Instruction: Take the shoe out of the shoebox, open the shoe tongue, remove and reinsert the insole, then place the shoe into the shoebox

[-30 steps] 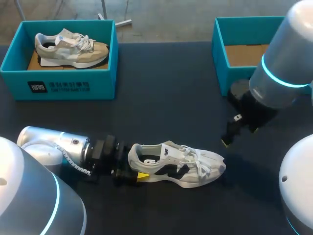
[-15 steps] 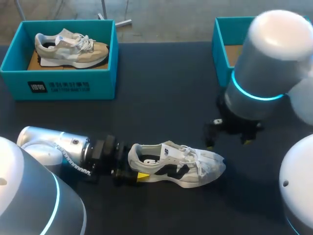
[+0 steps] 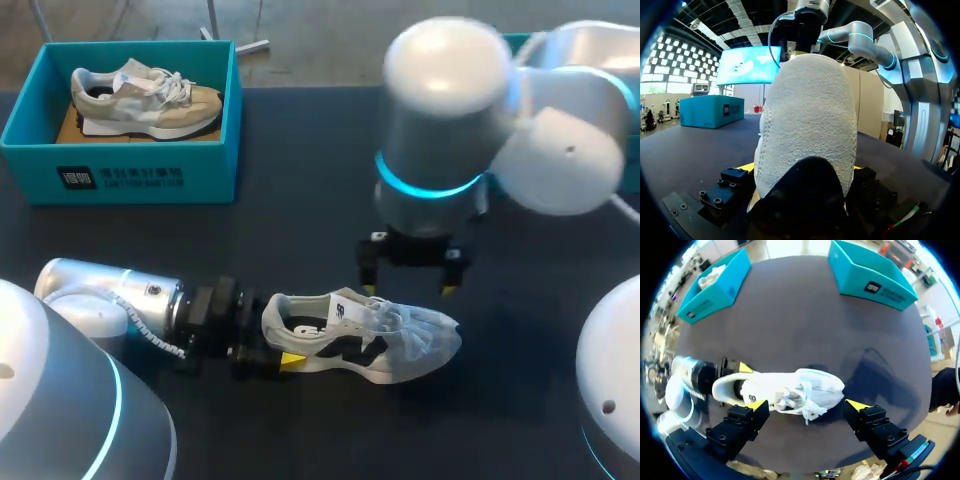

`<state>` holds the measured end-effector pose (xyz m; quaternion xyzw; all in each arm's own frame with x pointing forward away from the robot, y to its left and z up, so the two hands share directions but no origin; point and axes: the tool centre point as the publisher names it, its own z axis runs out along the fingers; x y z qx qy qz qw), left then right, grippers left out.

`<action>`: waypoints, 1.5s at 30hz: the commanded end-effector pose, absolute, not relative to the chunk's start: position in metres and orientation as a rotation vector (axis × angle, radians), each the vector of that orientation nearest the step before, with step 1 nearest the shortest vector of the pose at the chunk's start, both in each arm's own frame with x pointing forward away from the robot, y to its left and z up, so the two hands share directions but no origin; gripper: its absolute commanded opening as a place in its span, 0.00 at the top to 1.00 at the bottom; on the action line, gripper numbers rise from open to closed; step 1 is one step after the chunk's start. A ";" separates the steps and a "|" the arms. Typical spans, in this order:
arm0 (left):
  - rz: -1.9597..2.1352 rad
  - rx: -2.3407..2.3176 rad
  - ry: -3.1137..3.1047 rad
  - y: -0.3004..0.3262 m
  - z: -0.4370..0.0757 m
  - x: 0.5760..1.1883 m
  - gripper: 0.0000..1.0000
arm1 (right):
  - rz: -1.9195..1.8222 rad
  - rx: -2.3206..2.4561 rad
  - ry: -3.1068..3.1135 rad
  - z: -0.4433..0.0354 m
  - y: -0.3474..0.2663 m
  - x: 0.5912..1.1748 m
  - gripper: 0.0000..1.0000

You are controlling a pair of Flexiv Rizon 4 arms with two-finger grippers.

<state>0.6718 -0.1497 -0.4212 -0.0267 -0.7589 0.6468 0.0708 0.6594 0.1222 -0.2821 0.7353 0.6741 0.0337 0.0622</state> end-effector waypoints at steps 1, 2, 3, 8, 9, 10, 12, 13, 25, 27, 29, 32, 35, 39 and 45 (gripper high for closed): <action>1.944 -0.078 -2.286 -0.150 -0.424 0.672 1.00 | -0.151 2.090 1.870 -0.293 0.153 0.654 0.00; 1.944 -0.078 -2.286 -0.150 -0.424 0.672 1.00 | -0.151 2.090 1.870 -0.293 0.153 0.654 0.00; 1.944 -0.078 -2.286 -0.150 -0.424 0.672 1.00 | -0.151 2.090 1.870 -0.293 0.153 0.654 0.00; 1.944 -0.078 -2.286 -0.150 -0.424 0.672 1.00 | -0.151 2.090 1.870 -0.293 0.153 0.654 0.00; 1.944 -0.078 -2.286 -0.150 -0.424 0.672 1.00 | -0.176 2.098 1.823 -0.292 0.161 0.654 0.00; 1.944 -0.078 -2.286 -0.150 -0.424 0.672 1.00 | -0.221 2.108 1.786 -0.293 0.168 0.653 0.00; 1.944 -0.078 -2.286 -0.150 -0.424 0.672 1.00 | -0.254 2.135 1.736 -0.292 0.175 0.652 0.00; 1.944 -0.078 -2.286 -0.150 -0.424 0.672 1.00 | -0.261 2.138 1.729 -0.290 0.180 0.652 0.00; 1.944 -0.078 -2.286 -0.150 -0.424 0.672 1.00 | -0.365 2.100 1.644 -0.295 0.210 0.643 0.00; 1.944 -0.078 -2.286 -0.150 -0.424 0.672 1.00 | -0.372 2.098 1.645 -0.300 0.211 0.643 0.00; 1.944 -0.078 -2.286 -0.150 -0.424 0.672 1.00 | -0.403 2.088 1.623 -0.307 0.214 0.645 0.00; 1.944 -0.078 -2.286 -0.150 -0.424 0.672 1.00 | -0.431 2.075 1.601 -0.313 0.217 0.647 0.00; 1.944 -0.078 -2.286 -0.150 -0.424 0.672 1.00 | -0.439 2.074 1.600 -0.322 0.216 0.648 0.00; 1.944 -0.078 -2.286 -0.150 -0.424 0.672 1.00 | -0.449 2.080 1.578 -0.329 0.213 0.650 0.00; 1.944 -0.078 -2.286 -0.150 -0.424 0.672 1.00 | -0.455 2.088 1.526 -0.335 0.208 0.652 0.00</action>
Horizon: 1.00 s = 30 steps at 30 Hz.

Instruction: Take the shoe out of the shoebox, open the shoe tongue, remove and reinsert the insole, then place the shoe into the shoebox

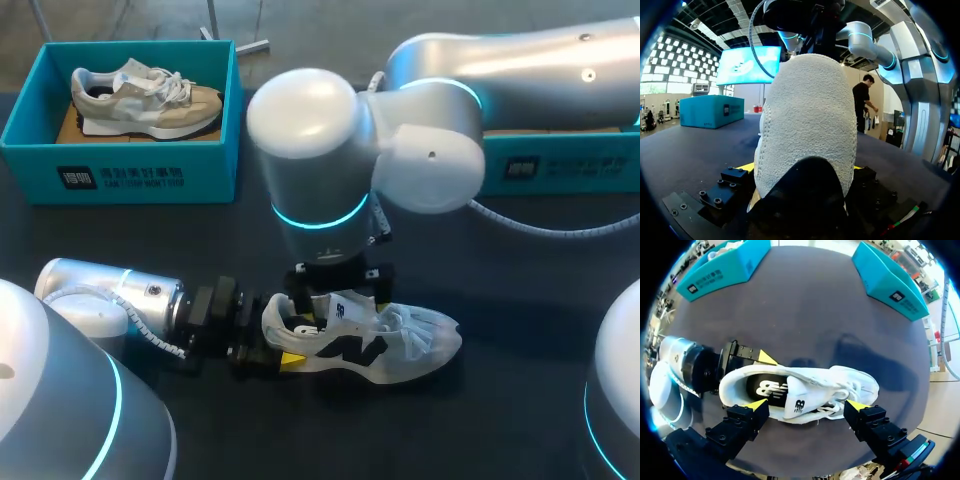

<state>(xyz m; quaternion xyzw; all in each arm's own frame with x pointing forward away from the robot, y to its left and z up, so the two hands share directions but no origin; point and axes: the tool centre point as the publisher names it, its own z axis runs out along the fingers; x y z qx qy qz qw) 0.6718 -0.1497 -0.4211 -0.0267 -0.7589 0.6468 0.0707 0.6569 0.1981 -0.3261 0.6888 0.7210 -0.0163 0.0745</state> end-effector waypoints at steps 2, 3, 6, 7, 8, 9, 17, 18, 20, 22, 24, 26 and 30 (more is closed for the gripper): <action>1.944 -0.078 -2.286 -0.150 -0.424 0.672 1.00 | -0.466 2.091 1.510 -0.338 0.207 0.653 0.00; 1.944 -0.078 -2.286 -0.150 -0.424 0.672 1.00 | -0.466 2.097 1.504 -0.340 0.205 0.654 0.00; 1.944 -0.078 -2.286 -0.150 -0.424 0.672 1.00 | -0.452 2.119 1.486 -0.343 0.197 0.654 0.00; 1.944 -0.078 -2.286 -0.150 -0.424 0.672 1.00 | -0.451 2.122 1.484 -0.344 0.196 0.654 0.00; 1.944 -0.078 -2.286 -0.150 -0.424 0.672 1.00 | -0.449 2.129 1.479 -0.345 0.192 0.653 0.00; 1.944 -0.078 -2.286 -0.150 -0.424 0.672 1.00 | -0.442 2.137 1.474 -0.345 0.190 0.653 0.00; 1.944 -0.078 -2.286 -0.150 -0.424 0.672 1.00 | -0.408 2.170 1.434 -0.352 0.180 0.659 0.00; 1.944 -0.078 -2.286 -0.150 -0.424 0.672 1.00 | -0.403 2.175 1.429 -0.353 0.179 0.660 0.00; 1.944 -0.078 -2.286 -0.150 -0.424 0.672 1.00 | -0.391 2.193 1.419 -0.355 0.178 0.661 0.00; 1.944 -0.078 -2.286 -0.150 -0.424 0.672 1.00 | -0.354 2.210 1.410 -0.355 0.176 0.661 0.00; 1.944 -0.078 -2.286 -0.150 -0.424 0.672 1.00 | -0.347 2.219 1.399 -0.353 0.174 0.660 0.00; 1.944 -0.078 -2.286 -0.150 -0.424 0.672 1.00 | -0.334 2.242 1.383 -0.352 0.170 0.656 0.00; 1.944 -0.078 -2.286 -0.150 -0.424 0.672 1.00 | -0.321 2.271 1.352 -0.348 0.167 0.649 0.00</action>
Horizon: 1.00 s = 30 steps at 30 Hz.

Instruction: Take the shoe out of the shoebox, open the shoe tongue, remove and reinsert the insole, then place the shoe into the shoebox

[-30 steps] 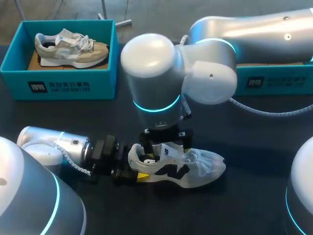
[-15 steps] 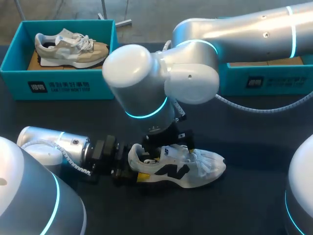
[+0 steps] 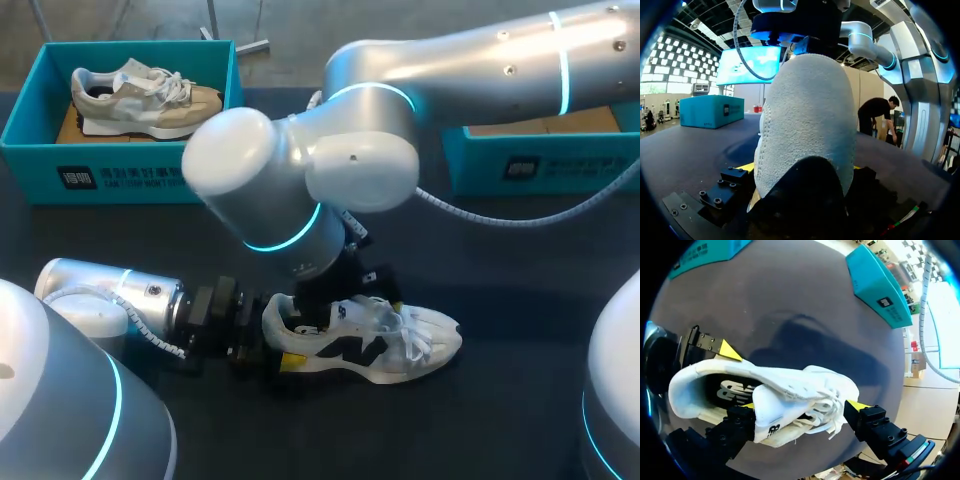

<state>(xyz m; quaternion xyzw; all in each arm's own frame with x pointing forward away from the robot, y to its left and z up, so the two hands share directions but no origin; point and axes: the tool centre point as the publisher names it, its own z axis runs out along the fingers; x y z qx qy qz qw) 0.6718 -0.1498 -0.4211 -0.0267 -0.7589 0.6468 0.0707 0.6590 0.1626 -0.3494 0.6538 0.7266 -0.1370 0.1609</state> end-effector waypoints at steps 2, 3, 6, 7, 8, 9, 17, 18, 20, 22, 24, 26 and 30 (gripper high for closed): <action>1.944 -0.078 -2.286 -0.150 -0.424 0.672 1.00 | -0.311 2.277 1.346 -0.346 0.167 0.645 0.00; 1.944 -0.078 -2.286 -0.150 -0.424 0.672 1.00 | -0.310 2.278 1.344 -0.344 0.167 0.644 0.00; 1.944 -0.078 -2.286 -0.150 -0.424 0.672 1.00 | -0.303 2.279 1.341 -0.342 0.168 0.643 0.00; 1.944 -0.078 -2.286 -0.150 -0.424 0.672 1.00 | -0.302 2.281 1.343 -0.342 0.168 0.643 0.00; 1.944 -0.078 -2.286 -0.150 -0.424 0.672 1.00 | -0.301 2.283 1.347 -0.342 0.168 0.643 0.00; 1.944 -0.078 -2.286 -0.150 -0.424 0.672 1.00 | -0.297 2.288 1.350 -0.342 0.168 0.643 0.00; 1.944 -0.078 -2.286 -0.150 -0.424 0.672 1.00 | -0.293 2.338 1.373 -0.333 0.158 0.645 0.00; 1.944 -0.078 -2.286 -0.150 -0.424 0.672 1.00 | -0.294 2.338 1.372 -0.331 0.157 0.645 0.00; 1.944 -0.078 -2.286 -0.150 -0.424 0.672 1.00 | -0.296 2.340 1.372 -0.329 0.155 0.645 0.00; 1.944 -0.078 -2.286 -0.150 -0.424 0.672 1.00 | -0.305 2.351 1.381 -0.326 0.153 0.644 0.00; 1.944 -0.078 -2.286 -0.150 -0.424 0.672 1.00 | -0.305 2.359 1.388 -0.324 0.151 0.643 0.00; 1.944 -0.078 -2.286 -0.150 -0.424 0.672 1.00 | -0.302 2.372 1.398 -0.324 0.149 0.642 0.00; 1.944 -0.078 -2.286 -0.150 -0.424 0.672 1.00 | -0.291 2.408 1.420 -0.325 0.147 0.638 0.00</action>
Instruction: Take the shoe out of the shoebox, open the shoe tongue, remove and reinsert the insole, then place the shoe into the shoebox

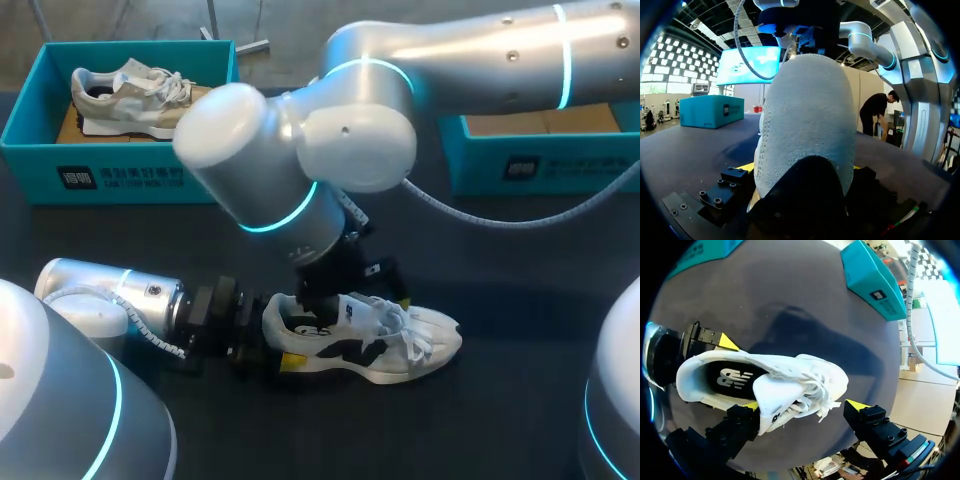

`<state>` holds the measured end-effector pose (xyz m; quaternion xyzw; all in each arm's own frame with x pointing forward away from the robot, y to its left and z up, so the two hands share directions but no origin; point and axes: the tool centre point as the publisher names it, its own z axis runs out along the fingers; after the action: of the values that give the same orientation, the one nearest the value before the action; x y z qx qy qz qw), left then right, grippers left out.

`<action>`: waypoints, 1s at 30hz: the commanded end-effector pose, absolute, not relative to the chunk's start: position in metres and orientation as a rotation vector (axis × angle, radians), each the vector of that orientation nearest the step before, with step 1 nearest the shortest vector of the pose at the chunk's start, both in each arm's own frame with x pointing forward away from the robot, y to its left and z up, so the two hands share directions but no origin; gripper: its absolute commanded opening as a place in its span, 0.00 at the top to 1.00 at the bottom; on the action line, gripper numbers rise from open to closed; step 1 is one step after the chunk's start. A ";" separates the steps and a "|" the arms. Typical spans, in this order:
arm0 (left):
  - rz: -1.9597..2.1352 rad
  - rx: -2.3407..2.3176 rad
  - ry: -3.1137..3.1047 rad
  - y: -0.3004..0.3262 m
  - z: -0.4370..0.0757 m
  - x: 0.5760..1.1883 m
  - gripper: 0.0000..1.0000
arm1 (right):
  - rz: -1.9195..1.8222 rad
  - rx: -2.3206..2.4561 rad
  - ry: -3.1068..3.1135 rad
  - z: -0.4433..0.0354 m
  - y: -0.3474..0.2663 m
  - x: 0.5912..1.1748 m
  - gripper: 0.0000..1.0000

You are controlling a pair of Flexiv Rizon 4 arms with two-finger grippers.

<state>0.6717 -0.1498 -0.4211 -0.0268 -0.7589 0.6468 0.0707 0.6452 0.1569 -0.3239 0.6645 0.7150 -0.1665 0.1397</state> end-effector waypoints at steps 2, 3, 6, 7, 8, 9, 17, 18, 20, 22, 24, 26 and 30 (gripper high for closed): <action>1.944 -0.078 -2.286 -0.150 -0.424 0.672 1.00 | -0.291 2.402 1.428 -0.325 0.148 0.636 0.04; 1.944 -0.078 -2.286 -0.150 -0.424 0.672 1.00 | -0.296 2.398 1.430 -0.325 0.149 0.636 0.05; 1.944 -0.078 -2.286 -0.150 -0.424 0.672 1.00 | -0.298 2.388 1.436 -0.321 0.151 0.634 0.03; 1.944 -0.078 -2.286 -0.150 -0.424 0.672 1.00 | -0.298 2.386 1.437 -0.320 0.151 0.633 0.04; 1.944 -0.078 -2.286 -0.150 -0.424 0.672 1.00 | -0.298 2.384 1.438 -0.319 0.152 0.633 0.07; 1.944 -0.078 -2.286 -0.150 -0.424 0.672 1.00 | -0.299 2.381 1.440 -0.319 0.152 0.632 0.09; 1.944 -0.078 -2.286 -0.150 -0.424 0.672 1.00 | -0.292 2.362 1.468 -0.314 0.158 0.632 0.44; 1.944 -0.078 -2.286 -0.150 -0.424 0.672 1.00 | -0.291 2.358 1.476 -0.314 0.160 0.632 0.50; 1.944 -0.078 -2.286 -0.150 -0.424 0.672 1.00 | -0.287 2.352 1.487 -0.313 0.163 0.632 0.51; 1.944 -0.078 -2.286 -0.150 -0.424 0.672 1.00 | -0.286 2.348 1.493 -0.313 0.165 0.631 0.51; 1.944 -0.078 -2.286 -0.150 -0.424 0.672 1.00 | -0.282 2.346 1.495 -0.312 0.168 0.630 0.53; 1.944 -0.078 -2.286 -0.150 -0.424 0.672 1.00 | -0.270 2.341 1.506 -0.311 0.171 0.628 0.55; 1.944 -0.078 -2.286 -0.150 -0.424 0.672 1.00 | -0.248 2.333 1.521 -0.306 0.177 0.625 0.58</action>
<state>0.6717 -0.1498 -0.4211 -0.0267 -0.7589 0.6468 0.0706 0.6351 0.1698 -0.3084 0.6552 0.7329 -0.1273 0.1320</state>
